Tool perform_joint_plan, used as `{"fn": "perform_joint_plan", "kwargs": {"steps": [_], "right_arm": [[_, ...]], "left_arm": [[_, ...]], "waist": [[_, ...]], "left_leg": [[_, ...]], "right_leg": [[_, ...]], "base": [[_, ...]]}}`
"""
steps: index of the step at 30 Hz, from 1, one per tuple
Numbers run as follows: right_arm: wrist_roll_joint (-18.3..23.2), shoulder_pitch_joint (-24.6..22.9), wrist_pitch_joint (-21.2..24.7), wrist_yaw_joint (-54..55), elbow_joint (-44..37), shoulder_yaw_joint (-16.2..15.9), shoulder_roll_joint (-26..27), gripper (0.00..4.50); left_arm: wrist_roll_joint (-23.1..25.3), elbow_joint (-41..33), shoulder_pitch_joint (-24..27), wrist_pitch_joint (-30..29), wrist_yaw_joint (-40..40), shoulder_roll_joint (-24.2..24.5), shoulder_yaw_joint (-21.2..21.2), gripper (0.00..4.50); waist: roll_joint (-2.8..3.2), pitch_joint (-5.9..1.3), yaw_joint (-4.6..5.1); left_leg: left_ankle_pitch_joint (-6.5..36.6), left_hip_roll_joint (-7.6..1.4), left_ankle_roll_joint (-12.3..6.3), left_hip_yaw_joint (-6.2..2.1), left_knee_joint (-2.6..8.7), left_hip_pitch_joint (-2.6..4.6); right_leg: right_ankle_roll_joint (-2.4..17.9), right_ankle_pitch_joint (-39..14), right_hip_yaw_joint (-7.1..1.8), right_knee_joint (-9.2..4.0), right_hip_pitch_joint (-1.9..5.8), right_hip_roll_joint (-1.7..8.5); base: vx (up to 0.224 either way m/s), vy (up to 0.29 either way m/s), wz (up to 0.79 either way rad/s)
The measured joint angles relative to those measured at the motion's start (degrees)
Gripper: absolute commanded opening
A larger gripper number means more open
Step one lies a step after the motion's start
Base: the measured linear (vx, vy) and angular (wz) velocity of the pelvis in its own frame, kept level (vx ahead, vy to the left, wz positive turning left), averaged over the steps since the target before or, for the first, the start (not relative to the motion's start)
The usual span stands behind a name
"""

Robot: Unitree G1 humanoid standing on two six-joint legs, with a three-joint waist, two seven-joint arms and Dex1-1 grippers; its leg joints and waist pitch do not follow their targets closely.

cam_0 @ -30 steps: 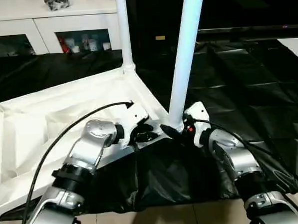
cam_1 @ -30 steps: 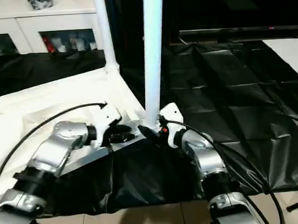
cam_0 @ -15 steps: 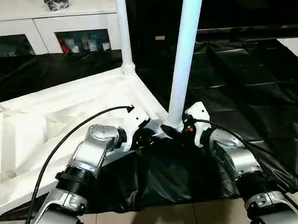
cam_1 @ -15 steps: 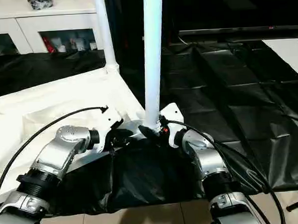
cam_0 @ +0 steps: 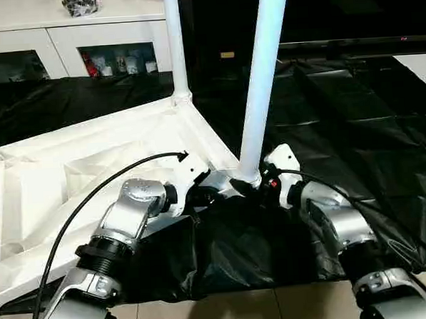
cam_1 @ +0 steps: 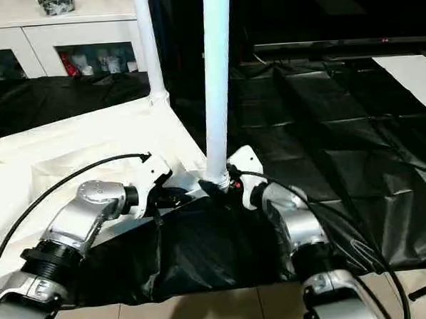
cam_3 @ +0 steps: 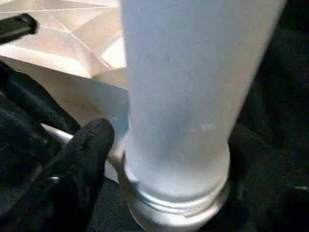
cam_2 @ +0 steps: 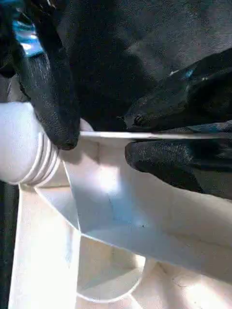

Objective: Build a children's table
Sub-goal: Rotate leg to tighten

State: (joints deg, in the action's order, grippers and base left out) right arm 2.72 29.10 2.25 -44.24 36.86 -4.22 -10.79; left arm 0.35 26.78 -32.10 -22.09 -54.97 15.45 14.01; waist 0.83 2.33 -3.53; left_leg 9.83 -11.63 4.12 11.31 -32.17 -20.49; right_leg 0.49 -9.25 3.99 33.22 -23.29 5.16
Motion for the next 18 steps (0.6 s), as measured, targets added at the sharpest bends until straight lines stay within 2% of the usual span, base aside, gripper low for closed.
{"fn": "perform_joint_plan", "kwargs": {"steps": [4, 11, 14, 18], "right_arm": [[0.13, 0.03, 0.02, -5.31, -0.01, -1.44, -2.45, 4.50], [0.05, -0.40, -2.65, -17.57, -1.93, -5.42, -7.56, 4.50], [0.20, -0.40, -2.70, -20.95, -2.24, -6.11, -8.05, 4.50], [1.38, -0.40, -2.15, -26.29, -3.12, -7.74, -9.46, 4.13]], "left_arm": [[-0.64, -0.06, 0.44, 2.15, -3.81, 1.62, 0.77, 0.05], [-0.91, -2.62, 3.23, 8.22, -12.30, 5.05, 3.85, 0.05], [-1.28, -2.72, 3.46, 8.94, -14.34, 6.07, 4.31, 0.05], [-1.80, -2.84, 3.64, 9.58, -16.75, 7.21, 4.93, 0.00]], "waist": [[0.00, 0.00, -0.30], [0.01, -0.01, -1.83], [-0.01, 0.00, -1.94], [-0.01, 0.00, -2.12]], "left_leg": [[0.02, 0.00, -0.03, 0.00, 0.00, -0.04], [0.01, -0.07, -0.02, 0.03, -0.11, 0.03], [0.01, -0.08, -0.02, 0.07, -0.26, 0.04], [0.01, -0.08, -0.01, 0.07, -0.31, 0.05]], "right_leg": [[-0.01, -0.01, 0.01, -0.02, 0.00, 0.00], [-0.02, -0.02, 0.01, 0.07, 0.04, 0.00], [-0.03, -0.02, -0.01, 0.20, 0.08, 0.03], [-0.10, -0.06, -0.02, 0.26, 0.11, 0.04]], "base": [[0.000, 0.000, 0.00], [0.000, 0.000, 0.00], [0.000, 0.000, 0.00], [0.000, 0.000, 0.00]]}}
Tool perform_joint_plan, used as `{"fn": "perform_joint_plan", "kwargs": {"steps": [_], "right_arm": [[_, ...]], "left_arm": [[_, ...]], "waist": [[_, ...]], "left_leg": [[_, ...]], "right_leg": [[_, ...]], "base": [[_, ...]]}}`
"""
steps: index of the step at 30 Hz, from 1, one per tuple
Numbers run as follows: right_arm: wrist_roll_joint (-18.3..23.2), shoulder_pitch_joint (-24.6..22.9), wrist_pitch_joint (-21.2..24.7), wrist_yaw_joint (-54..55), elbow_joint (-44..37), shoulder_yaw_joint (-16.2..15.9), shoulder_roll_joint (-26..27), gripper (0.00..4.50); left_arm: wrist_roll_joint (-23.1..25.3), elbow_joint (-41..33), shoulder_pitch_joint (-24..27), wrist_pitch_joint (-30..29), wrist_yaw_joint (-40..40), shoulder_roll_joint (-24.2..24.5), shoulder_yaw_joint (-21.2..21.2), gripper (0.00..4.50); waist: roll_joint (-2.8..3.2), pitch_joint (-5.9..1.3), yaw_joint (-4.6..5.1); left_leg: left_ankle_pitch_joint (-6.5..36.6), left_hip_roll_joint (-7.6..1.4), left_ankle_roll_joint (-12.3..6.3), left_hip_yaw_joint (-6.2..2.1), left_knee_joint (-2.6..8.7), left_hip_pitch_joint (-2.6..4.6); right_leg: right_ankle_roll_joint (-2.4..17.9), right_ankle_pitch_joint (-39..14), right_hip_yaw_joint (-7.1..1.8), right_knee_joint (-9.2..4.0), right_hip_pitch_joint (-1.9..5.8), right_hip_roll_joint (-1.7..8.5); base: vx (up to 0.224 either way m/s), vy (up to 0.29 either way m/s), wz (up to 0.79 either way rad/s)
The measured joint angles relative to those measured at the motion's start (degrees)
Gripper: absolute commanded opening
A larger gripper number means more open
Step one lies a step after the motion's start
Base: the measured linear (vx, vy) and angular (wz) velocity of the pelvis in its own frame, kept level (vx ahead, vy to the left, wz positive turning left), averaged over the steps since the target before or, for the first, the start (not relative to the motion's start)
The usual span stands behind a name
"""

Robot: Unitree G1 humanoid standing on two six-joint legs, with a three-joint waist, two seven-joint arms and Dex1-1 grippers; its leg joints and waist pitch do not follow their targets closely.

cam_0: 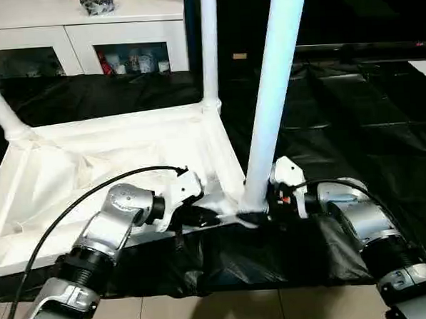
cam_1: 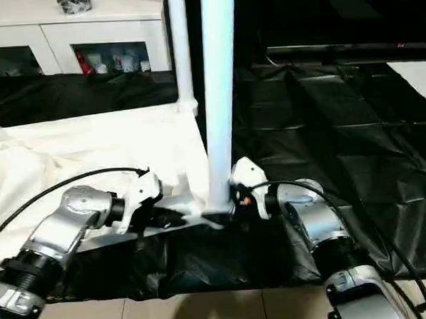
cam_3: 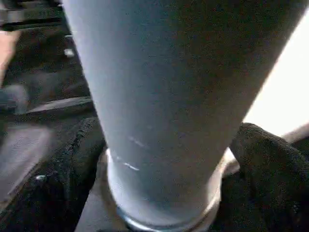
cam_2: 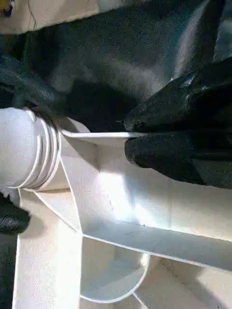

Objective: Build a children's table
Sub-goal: Rotate leg to tighten

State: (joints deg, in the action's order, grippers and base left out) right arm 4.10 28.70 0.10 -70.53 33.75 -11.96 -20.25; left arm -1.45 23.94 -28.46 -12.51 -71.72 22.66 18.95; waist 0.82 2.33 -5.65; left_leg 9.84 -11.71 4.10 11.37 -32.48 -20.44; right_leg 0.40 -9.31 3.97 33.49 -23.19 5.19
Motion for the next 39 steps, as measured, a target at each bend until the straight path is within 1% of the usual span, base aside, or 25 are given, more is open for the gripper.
{"fn": "perform_joint_plan", "kwargs": {"steps": [2, 3, 4, 8, 9, 11, 12, 13, 14, 15, 16, 19, 20, 22, 24, 26, 28, 30, 32, 33, 34, 35, 36, 38, 39], "right_arm": [[0.23, 0.00, 0.49, -1.48, -0.42, -0.44, -0.54, 3.89], [0.30, 0.01, 0.51, -1.88, -0.45, -0.57, -0.66, 3.89], [0.45, 0.01, 0.54, -2.73, -0.60, -0.88, -0.81, 3.73], [0.54, 0.01, 0.83, -3.79, -0.70, -0.98, -0.75, 3.42], [0.55, 0.01, 0.90, -3.79, -0.71, -1.01, -0.73, 3.42], [0.55, 0.01, 0.99, -3.70, -0.71, -1.14, -0.69, 3.19], [0.54, 0.01, 1.03, -3.69, -0.71, -1.19, -0.70, 3.19], [0.54, -0.12, 1.11, -3.61, -0.76, -1.22, -0.66, 3.10], [0.59, -0.41, 1.15, -3.18, -0.93, -1.03, -0.25, 3.10], [0.57, -0.65, 1.16, -2.33, -0.93, -0.76, -0.08, 2.91], [0.52, -0.94, 1.15, -1.09, -0.86, -0.29, 0.25, 2.91], [0.27, -1.23, 1.15, 4.13, 0.48, 1.59, 1.98, 2.77], [0.08, -1.22, 1.36, 6.42, 1.04, 2.34, 2.74, 2.77], [-0.42, -0.91, 1.84, 15.26, 3.08, 4.70, 5.68, 2.74], [-0.88, -0.77, 2.23, 23.24, 4.23, 6.37, 8.07, 2.73], [-1.47, -0.64, 2.73, 29.16, 4.77, 7.36, 9.77, 2.72], [-2.01, -0.52, 3.33, 34.29, 5.06, 8.39, 11.75, 2.72], [-2.65, -0.07, 3.67, 41.42, 6.02, 10.06, 15.04, 2.72], [-2.94, 0.52, 3.38, 45.80, 7.03, 10.57, 16.60, 2.72], [-3.16, 0.56, 2.91, 46.48, 7.18, 10.67, 16.96, 2.72], [-3.19, 0.55, 2.49, 46.58, 7.40, 11.06, 17.25, 3.28], [-3.09, 0.54, 2.30, 46.55, 7.48, 11.19, 17.27, 3.28], [-2.40, 0.51, 2.28, 46.33, 7.48, 11.45, 17.45, 3.42], [-1.66, 0.47, 2.28, 45.88, 7.47, 11.64, 17.52, 3.48], [-1.48, 0.35, 2.32, 45.01, 7.27, 11.67, 17.31, 3.62]], "left_arm": [[-0.06, -0.01, 0.00, 0.28, -0.67, 0.20, 0.02, 0.00], [-0.08, 0.00, 0.00, 0.44, -0.73, 0.28, 0.02, 0.00], [-0.08, 0.01, 0.00, 0.71, -1.04, 0.41, 0.04, 0.00], [-0.07, 0.14, 0.00, 1.39, -1.40, 0.61, 0.11, 0.00], [-0.08, 0.21, -0.01, 1.50, -1.45, 0.63, 0.13, 0.00], [-0.11, 0.39, -0.02, 1.69, -1.51, 0.63, 0.12, 0.00], [-0.11, 0.47, -0.03, 1.74, -1.56, 0.61, 0.12, 0.00], [-0.09, 1.02, -0.14, 1.91, -1.38, 0.37, 0.02, 0.00], [-0.06, 1.56, -0.27, 2.30, -0.90, -0.42, -0.01, 0.00], [-0.02, 1.97, -0.49, 2.51, -0.33, -0.87, -0.07, 0.00], [0.10, 2.60, -0.82, 2.54, 0.31, -1.24, -0.11, 0.00], [0.78, 4.54, -1.73, 2.47, 3.57, -2.62, -0.74, 0.00], [1.21, 5.19, -2.01, 2.34, 5.00, -3.32, -1.14, 0.00], [2.29, 7.98, -3.83, 1.16, 10.10, -5.59, -1.92, 0.00], [3.16, 10.05, -5.35, 0.04, 14.39, -7.85, -2.35, 0.00], [3.62, 10.96, -5.78, -0.45, 17.73, -9.68, -2.66, 0.00], [4.10, 11.45, -6.09, -1.02, 20.23, -10.81, -2.91, 0.00], [4.96, 12.56, -6.60, -1.27, 23.18, -12.20, -3.39, 0.00], [5.65, 13.20, -6.87, -1.31, 24.73, -13.24, -3.51, 0.00], [5.74, 13.23, -6.87, -1.30, 24.86, -13.33, -3.52, 0.00], [5.84, 13.29, -6.87, -1.09, 24.88, -13.35, -3.48, 0.00], [5.92, 13.32, -6.87, -0.88, 24.88, -13.35, -3.44, 0.00], [6.06, 13.37, -6.87, -0.63, 24.87, -13.35, -3.42, 0.00], [6.26, 13.53, -6.87, -0.02, 24.65, -13.28, -3.40, 0.00], [6.26, 13.57, -6.87, 0.42, 24.14, -13.00, -3.28, 0.00]], "waist": [[-0.01, 0.00, -0.21], [-0.01, -0.01, -0.25], [-0.01, -0.01, -0.32], [-0.01, -0.01, -0.38], [-0.01, -0.01, -0.38], [-0.01, -0.01, -0.41], [-0.01, -0.01, -0.45], [-0.01, -0.01, -0.56], [-0.01, -0.01, -0.73], [-0.01, -0.01, -0.81], [-0.01, -0.01, -0.85], [-0.01, -0.01, -0.67], [-0.01, -0.01, -0.59], [-0.02, -0.01, -0.16], [0.00, -0.01, 0.35], [0.07, -0.04, 0.78], [0.09, -0.05, 1.12], [0.27, -0.16, 1.73], [0.42, -0.16, 2.23], [0.44, -0.15, 2.33], [0.48, -0.13, 2.38], [0.54, -0.09, 2.45], [0.63, -0.04, 2.54], [0.66, -0.02, 2.59], [0.65, -0.02, 2.63]], "left_leg": [[0.00, 0.00, 0.00, 0.00, 0.00, 0.01], [0.00, 0.00, 0.00, 0.00, 0.00, 0.01], [0.00, -0.01, 0.00, 0.00, 0.00, 0.02], [0.00, -0.02, 0.01, -0.01, 0.00, 0.03], [0.00, -0.02, 0.01, -0.01, 0.00, 0.04], [0.00, -0.02, 0.01, -0.01, 0.00, 0.04], [0.00, -0.02, 0.01, -0.01, 0.00, 0.04], [0.00, -0.02, 0.01, 0.00, 0.00, 0.05], [0.00, -0.02, 0.01, 0.00, 0.00, 0.09], [0.00, -0.02, 0.01, 0.00, 0.00, 0.16], [0.00, -0.02, 0.01, 0.00, 0.00, 0.23], [-0.01, 0.01, 0.02, 0.00, 0.01, 0.34], [-0.01, 0.02, 0.02, 0.00, 0.01, 0.36], [-0.01, 0.05, 0.01, -0.05, -0.01, 0.42], [-0.01, 0.10, 0.01, -0.08, -0.01, 0.40], [-0.01, 0.12, 0.01, -0.12, 0.02, 0.41], [-0.01, 0.23, 0.00, -0.22, -0.07, 0.41], [0.00, 0.41, -0.01, -0.45, -0.06, 0.41], [0.01, 0.83, -0.03, -1.07, 0.05, 0.36], [0.01, 0.90, -0.03, -1.24, 0.05, 0.34], [0.02, 0.93, -0.04, -1.37, 0.05, 0.34], [0.03, 0.93, -0.06, -1.43, 0.07, 0.33], [0.07, 0.92, -0.12, -1.48, 0.20, 0.35], [0.07, 0.92, -0.13, -1.48, 0.22, 0.33], [0.07, 0.92, -0.13, -1.47, 0.22, 0.33]], "right_leg": [[0.02, 0.01, 0.00, 0.05, 0.01, 0.00], [0.02, 0.01, 0.00, 0.06, 0.01, 0.00], [0.02, 0.01, 0.00, 0.08, 0.01, 0.00], [0.01, 0.00, 0.01, 0.10, 0.00, 0.00], [0.01, 0.00, 0.01, 0.10, 0.01, 0.00], [0.01, 0.00, 0.01, 0.10, 0.01, 0.00], [0.01, 0.00, 0.01, 0.10, 0.01, 0.00], [0.01, 0.00, 0.01, 0.11, 0.01, 0.00], [0.00, 0.00, 0.00, 0.11, 0.04, 0.00], [-0.01, -0.01, 0.00, 0.11, 0.10, 0.00], [-0.04, -0.03, 0.00, 0.11, 0.16, 0.01], [-0.17, -0.10, -0.02, 0.12, 0.20, 0.01], [-0.17, -0.10, -0.02, 0.11, 0.23, 0.02], [-0.18, -0.11, -0.01, 0.08, 0.28, 0.02], [-0.18, -0.11, 0.01, -0.12, 0.29, 0.06], [-0.18, -0.11, 0.09, -0.53, 0.41, 0.07], [-0.18, -0.11, 0.10, -0.64, 0.41, 0.13], [-0.19, -0.11, 0.10, -0.93, 0.48, 0.13], [-0.19, -0.12, 0.19, -1.46, 0.59, 0.16], [-0.19, -0.12, 0.26, -1.64, 0.64, 0.16], [-0.19, -0.12, 0.37, -1.83, 0.73, 0.16], [-0.19, -0.12, 0.46, -2.05, 0.83, 0.16], [-0.19, -0.12, 0.61, -2.40, 0.97, 0.16], [-0.19, -0.12, 0.67, -2.53, 1.02, 0.20], [-0.19, -0.12, 0.67, -2.53, 1.02, 0.20]], "base": [[0.000, 0.000, 0.00], [0.000, 0.000, 0.00], [0.000, 0.000, 0.00], [0.000, 0.000, 0.00], [0.000, 0.000, 0.00], [0.000, 0.000, 0.00], [0.000, 0.000, 0.00], [0.000, 0.000, 0.00], [0.000, 0.000, 0.00], [0.000, 0.000, 0.00], [0.000, 0.000, 0.00], [0.000, 0.000, 0.00], [0.000, 0.000, 0.00], [-0.035, 0.001, 0.00], [0.000, 0.000, 0.00], [0.000, 0.000, 0.00], [0.000, 0.000, 0.00], [0.000, 0.000, 0.00], [0.000, 0.000, 0.00], [0.000, 0.000, 0.00], [0.000, 0.000, 0.00], [0.000, 0.000, 0.00], [0.000, 0.000, 0.00], [0.000, 0.000, 0.00], [0.000, 0.000, 0.00]]}}
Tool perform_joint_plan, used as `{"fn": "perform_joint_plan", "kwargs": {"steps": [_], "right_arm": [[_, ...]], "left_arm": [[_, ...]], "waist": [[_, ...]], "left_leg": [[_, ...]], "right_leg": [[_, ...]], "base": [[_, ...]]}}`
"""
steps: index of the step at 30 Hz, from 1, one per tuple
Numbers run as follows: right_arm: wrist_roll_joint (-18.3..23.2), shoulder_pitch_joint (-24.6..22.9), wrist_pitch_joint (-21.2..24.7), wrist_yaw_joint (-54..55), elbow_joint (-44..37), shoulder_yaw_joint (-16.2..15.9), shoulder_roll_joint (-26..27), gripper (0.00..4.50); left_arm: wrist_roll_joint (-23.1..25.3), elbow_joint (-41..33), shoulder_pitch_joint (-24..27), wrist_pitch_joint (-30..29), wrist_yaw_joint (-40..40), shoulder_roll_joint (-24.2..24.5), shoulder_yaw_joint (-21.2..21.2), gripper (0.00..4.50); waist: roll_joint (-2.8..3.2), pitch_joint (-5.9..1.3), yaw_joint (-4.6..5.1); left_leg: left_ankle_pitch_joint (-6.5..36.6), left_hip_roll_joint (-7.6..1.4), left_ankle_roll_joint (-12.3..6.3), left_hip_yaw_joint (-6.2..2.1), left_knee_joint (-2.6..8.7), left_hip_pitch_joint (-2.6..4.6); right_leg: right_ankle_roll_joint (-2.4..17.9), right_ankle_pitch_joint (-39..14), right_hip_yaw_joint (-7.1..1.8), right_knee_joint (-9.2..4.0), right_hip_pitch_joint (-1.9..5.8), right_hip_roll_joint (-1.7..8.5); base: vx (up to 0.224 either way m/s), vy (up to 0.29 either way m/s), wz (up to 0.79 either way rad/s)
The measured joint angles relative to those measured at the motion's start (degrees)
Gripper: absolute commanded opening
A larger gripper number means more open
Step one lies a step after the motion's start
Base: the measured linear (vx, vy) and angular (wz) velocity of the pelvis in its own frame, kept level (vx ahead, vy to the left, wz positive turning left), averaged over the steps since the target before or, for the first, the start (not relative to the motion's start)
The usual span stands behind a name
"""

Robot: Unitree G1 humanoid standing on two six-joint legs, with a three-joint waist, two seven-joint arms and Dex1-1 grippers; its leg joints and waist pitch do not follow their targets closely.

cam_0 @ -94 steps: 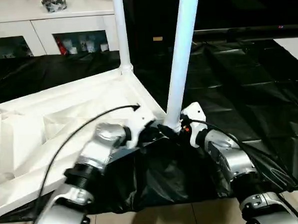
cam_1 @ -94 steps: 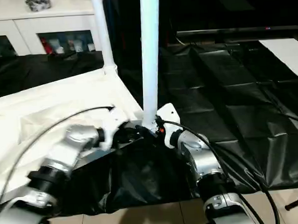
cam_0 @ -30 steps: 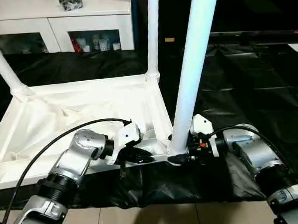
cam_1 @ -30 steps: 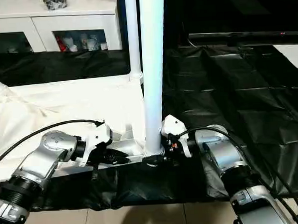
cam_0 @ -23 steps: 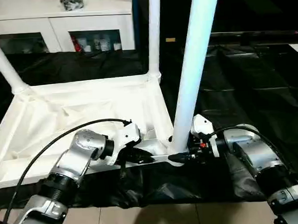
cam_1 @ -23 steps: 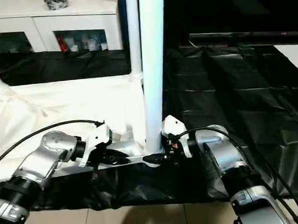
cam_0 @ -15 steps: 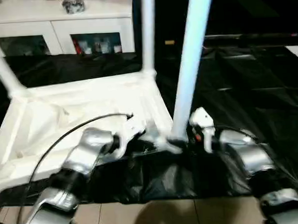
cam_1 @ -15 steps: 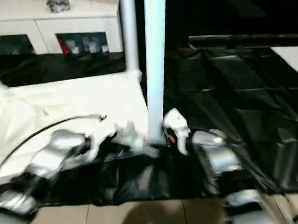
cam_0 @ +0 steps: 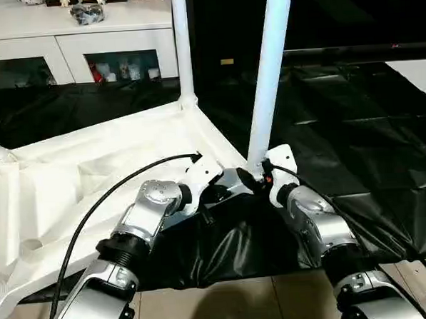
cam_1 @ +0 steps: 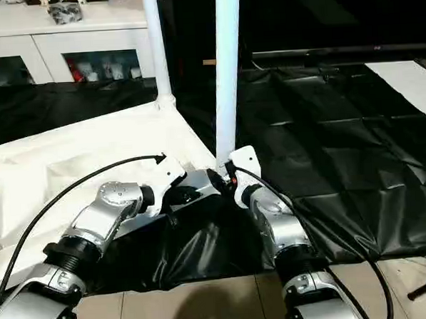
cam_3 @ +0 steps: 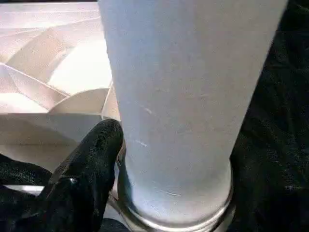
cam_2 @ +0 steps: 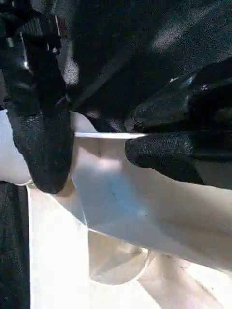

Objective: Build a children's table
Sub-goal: Rotate leg to tighten

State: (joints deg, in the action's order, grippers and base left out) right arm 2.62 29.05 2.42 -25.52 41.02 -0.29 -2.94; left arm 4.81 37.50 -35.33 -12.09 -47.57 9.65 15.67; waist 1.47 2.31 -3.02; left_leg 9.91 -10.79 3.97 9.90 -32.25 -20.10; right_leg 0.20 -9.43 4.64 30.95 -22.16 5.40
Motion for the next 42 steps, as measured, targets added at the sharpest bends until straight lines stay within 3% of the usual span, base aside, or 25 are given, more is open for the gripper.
{"fn": "perform_joint_plan", "kwargs": {"steps": [2, 8, 12, 15, 20, 26, 36, 40, 42], "right_arm": [[0.09, -0.95, 0.06, -5.81, -1.48, -0.64, -2.00, 3.84], [0.16, -2.56, -1.99, -20.04, -4.47, -4.87, -8.02, 3.84], [1.07, -3.00, -3.48, -30.03, -6.17, -7.08, -11.74, 3.84], [1.61, -3.24, -4.06, -36.84, -7.54, -8.40, -13.81, 3.84], [2.11, -2.84, -3.86, -43.05, -8.67, -10.46, -15.13, 3.69], [2.11, -2.43, -3.66, -46.64, -8.67, -11.56, -15.85, 3.14], [2.46, -2.43, -2.70, -48.16, -8.87, -11.60, -15.98, 2.70], [2.22, -2.44, -2.47, -45.06, -8.00, -10.69, -15.36, 2.67], [1.18, -1.66, -2.45, -36.39, -5.17, -8.00, -12.63, 2.67]], "left_arm": [[-0.14, -0.25, 0.00, 1.49, -2.54, 1.47, 0.44, 0.00], [-2.27, -2.39, 2.05, 4.40, -10.95, 5.59, 0.40, 0.00], [-3.97, -4.56, 3.34, 5.41, -16.89, 8.00, 0.57, 0.00], [-4.81, -5.11, 3.46, 6.34, -21.17, 9.41, 1.14, 0.00], [-5.24, -5.30, 3.49, 7.08, -25.71, 10.43, 1.60, 0.00], [-5.61, -5.30, 3.49, 6.66, -28.49, 11.40, 2.06, 0.00], [-5.86, -5.30, 3.49, 6.24, -29.74, 11.62, 2.17, 0.00], [-5.12, -4.47, 3.29, 6.20, -26.86, 10.55, 1.59, 0.00], [-3.72, -2.01, 1.54, 5.68, -20.88, 8.78, 0.62, 0.00]], "waist": [[-0.01, 0.01, -0.06], [-0.07, 0.03, -0.29], [-0.15, 0.00, -1.29], [-0.10, -0.03, -2.54], [-0.10, -0.03, -3.23], [-0.14, -0.01, -3.48], [-0.13, -0.01, -3.59], [-0.19, -0.01, -3.65], [-0.42, 0.04, -3.38]], "left_leg": [[0.00, -0.02, 0.00, 0.00, 0.10, -0.01], [-0.01, -0.10, 0.01, 0.04, 0.28, 0.02], [-0.02, -0.21, 0.04, 0.18, 0.14, -0.05], [-0.02, -0.57, 0.03, 0.22, 0.30, -0.13], [0.00, -0.74, 0.05, 0.39, 0.13, -0.30], [0.08, -0.85, 0.22, 0.59, -0.05, -0.27], [0.07, -0.87, 0.22, 0.73, -0.10, -0.28], [0.07, -0.88, 0.23, 0.80, -0.11, -0.14], [0.01, -0.93, 0.35, 0.86, -0.11, 0.01]], "right_leg": [[0.00, 0.00, 0.02, 0.01, -0.03, 0.00], [0.38, 0.30, -0.03, 0.90, -0.31, -0.02], [0.31, 0.58, -0.33, 2.15, -0.83, -0.06], [0.35, 0.18, -0.10, 2.30, -0.95, -0.25], [0.49, -0.01, 0.07, 2.31, -0.97, -0.24], [0.50, 0.01, 0.07, 2.36, -0.88, -0.17], [0.47, 0.00, 0.05, 2.43, -0.87, -0.12], [0.47, 0.00, 0.03, 2.53, -0.76, -0.09], [0.28, -0.11, 0.02, 2.63, -0.70, -0.09]], "base": [[0.000, 0.000, 0.00], [0.000, 0.000, 0.00], [0.057, -0.042, 0.05], [0.038, -0.025, 0.02], [0.015, -0.007, 0.00], [0.000, 0.000, 0.00], [0.000, 0.000, 0.00], [0.000, 0.000, 0.00], [0.000, 0.000, 0.00]]}}
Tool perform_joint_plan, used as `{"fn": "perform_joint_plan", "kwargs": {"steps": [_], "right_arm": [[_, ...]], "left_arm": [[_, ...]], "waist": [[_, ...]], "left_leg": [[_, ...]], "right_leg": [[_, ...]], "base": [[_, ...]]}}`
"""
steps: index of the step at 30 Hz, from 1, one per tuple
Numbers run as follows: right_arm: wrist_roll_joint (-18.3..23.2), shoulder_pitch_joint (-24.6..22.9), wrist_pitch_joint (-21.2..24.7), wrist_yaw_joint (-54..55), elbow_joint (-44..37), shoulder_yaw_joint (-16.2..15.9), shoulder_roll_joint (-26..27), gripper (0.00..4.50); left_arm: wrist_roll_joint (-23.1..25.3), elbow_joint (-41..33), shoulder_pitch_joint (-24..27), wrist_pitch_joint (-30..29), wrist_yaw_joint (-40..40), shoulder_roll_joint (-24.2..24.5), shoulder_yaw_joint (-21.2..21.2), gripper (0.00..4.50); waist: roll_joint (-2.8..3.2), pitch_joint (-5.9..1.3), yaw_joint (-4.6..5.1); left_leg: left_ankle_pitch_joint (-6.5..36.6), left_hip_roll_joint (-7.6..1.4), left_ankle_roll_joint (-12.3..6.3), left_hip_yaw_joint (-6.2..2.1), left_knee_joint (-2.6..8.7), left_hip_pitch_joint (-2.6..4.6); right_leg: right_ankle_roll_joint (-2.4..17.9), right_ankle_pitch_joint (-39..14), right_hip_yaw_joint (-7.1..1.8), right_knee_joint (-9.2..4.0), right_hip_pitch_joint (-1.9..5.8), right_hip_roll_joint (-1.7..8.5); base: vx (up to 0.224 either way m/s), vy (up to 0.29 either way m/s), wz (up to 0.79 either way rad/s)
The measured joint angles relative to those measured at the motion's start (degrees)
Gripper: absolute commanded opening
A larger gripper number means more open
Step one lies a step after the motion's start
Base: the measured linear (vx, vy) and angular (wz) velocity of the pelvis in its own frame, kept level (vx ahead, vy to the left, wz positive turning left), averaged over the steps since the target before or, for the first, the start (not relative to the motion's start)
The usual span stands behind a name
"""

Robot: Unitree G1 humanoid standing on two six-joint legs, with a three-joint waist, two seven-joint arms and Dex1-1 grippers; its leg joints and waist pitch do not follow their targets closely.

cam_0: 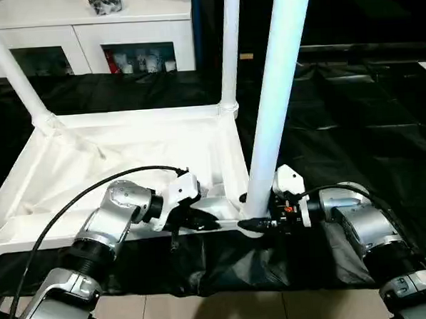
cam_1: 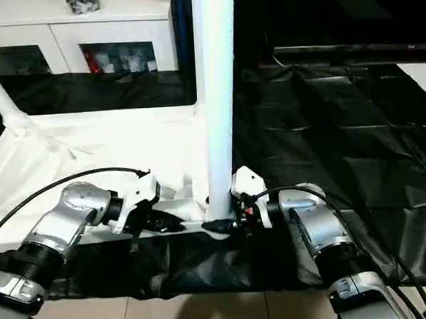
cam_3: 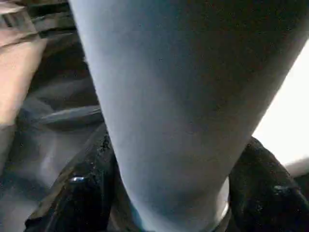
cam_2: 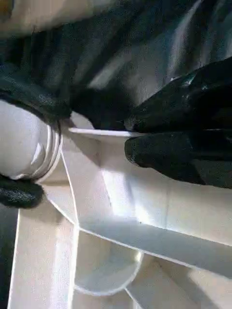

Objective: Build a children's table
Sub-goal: Rotate leg to tighten

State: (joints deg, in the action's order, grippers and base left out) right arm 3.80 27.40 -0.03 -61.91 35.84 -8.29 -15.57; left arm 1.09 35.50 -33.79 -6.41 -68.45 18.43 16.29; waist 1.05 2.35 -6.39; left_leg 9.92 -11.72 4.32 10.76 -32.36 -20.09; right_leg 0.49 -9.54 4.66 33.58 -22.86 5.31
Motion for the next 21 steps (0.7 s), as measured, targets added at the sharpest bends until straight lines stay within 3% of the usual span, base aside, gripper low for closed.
{"fn": "perform_joint_plan", "kwargs": {"steps": [6, 11, 12, 21], "right_arm": [[-1.42, 3.28, 2.19, 24.79, 6.11, 5.66, 7.17, 2.66], [-1.92, 3.82, 2.32, 34.19, 6.98, 7.54, 10.64, 2.66], [-2.20, 3.81, 2.02, 36.05, 7.08, 8.00, 11.29, 3.22], [-2.16, 3.67, 0.70, 34.85, 6.94, 8.58, 11.44, 4.00]], "left_arm": [[2.20, 3.85, -3.02, -4.09, 15.25, -6.94, -1.53, 0.00], [3.36, 3.85, -3.27, -5.19, 20.21, -9.15, -1.98, 0.00], [3.77, 3.78, -3.26, -5.25, 21.13, -9.68, -2.10, 0.00], [4.29, 2.91, -2.96, -5.29, 21.39, -10.33, -1.87, 0.00]], "waist": [[-0.13, 0.06, 1.47], [0.01, -0.03, 1.44], [0.02, -0.04, 1.44], [0.23, -0.17, 1.42]], "left_leg": [[-0.02, 0.09, 0.00, -0.01, -0.04, -0.02], [-0.02, 0.11, -0.01, -0.01, 0.01, -0.02], [-0.02, 0.13, -0.01, 0.01, 0.01, -0.03], [-0.02, 0.18, -0.01, 0.17, 0.16, -0.01]], "right_leg": [[0.01, 0.01, -0.08, -0.35, 0.02, 0.02], [-0.01, 0.09, -0.14, -0.44, 0.05, 0.02], [-0.02, 0.12, -0.18, -0.44, 0.04, 0.02], [-0.09, 0.18, -0.40, -0.42, -0.03, -0.02]], "base": [[-0.019, -0.002, -0.01], [0.000, 0.000, 0.00], [0.000, 0.000, 0.00], [0.000, 0.000, 0.00]]}}
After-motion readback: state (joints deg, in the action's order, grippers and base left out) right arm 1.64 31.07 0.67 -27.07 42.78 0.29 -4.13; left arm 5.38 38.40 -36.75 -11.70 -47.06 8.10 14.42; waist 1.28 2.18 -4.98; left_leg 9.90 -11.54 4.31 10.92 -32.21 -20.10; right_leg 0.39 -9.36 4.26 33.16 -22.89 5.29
